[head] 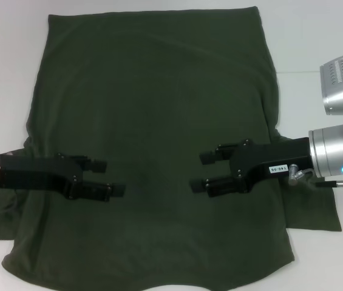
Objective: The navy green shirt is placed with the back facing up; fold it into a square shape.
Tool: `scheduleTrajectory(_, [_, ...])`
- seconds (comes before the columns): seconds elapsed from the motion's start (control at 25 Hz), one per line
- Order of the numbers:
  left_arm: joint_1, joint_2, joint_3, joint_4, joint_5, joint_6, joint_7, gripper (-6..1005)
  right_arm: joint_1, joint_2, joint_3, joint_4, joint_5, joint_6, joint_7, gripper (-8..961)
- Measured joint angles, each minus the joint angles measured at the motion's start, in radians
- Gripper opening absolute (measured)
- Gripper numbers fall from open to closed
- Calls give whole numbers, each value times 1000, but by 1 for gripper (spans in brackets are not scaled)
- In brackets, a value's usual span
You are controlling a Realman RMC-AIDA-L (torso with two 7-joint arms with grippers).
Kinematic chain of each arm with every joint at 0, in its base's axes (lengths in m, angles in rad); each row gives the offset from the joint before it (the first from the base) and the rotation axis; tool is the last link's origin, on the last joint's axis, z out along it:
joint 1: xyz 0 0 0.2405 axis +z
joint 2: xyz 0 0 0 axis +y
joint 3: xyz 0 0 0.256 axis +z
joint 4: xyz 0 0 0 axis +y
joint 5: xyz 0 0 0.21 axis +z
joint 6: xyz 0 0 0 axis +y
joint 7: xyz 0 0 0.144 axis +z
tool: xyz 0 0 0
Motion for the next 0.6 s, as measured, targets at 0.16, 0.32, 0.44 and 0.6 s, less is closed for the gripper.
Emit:
scheduleTrajectory(0.16, [0, 0, 0, 0, 0, 0, 0, 947, 0, 1, 0, 0, 0, 1, -1, 832])
scheduleTrajectory(0.32, [-1, 0, 0, 0, 0, 0, 0, 948, 0, 2, 0, 0, 0, 1, -1, 832])
scheduleTrajectory(0.44, [-1, 0, 0, 0, 0, 0, 0, 948, 0, 3, 0, -1, 0, 2, -1, 832])
scheduleTrajectory(0.6, [-2, 0, 0, 0, 0, 0, 0, 948, 0, 4, 0, -2, 0, 3, 0, 832])
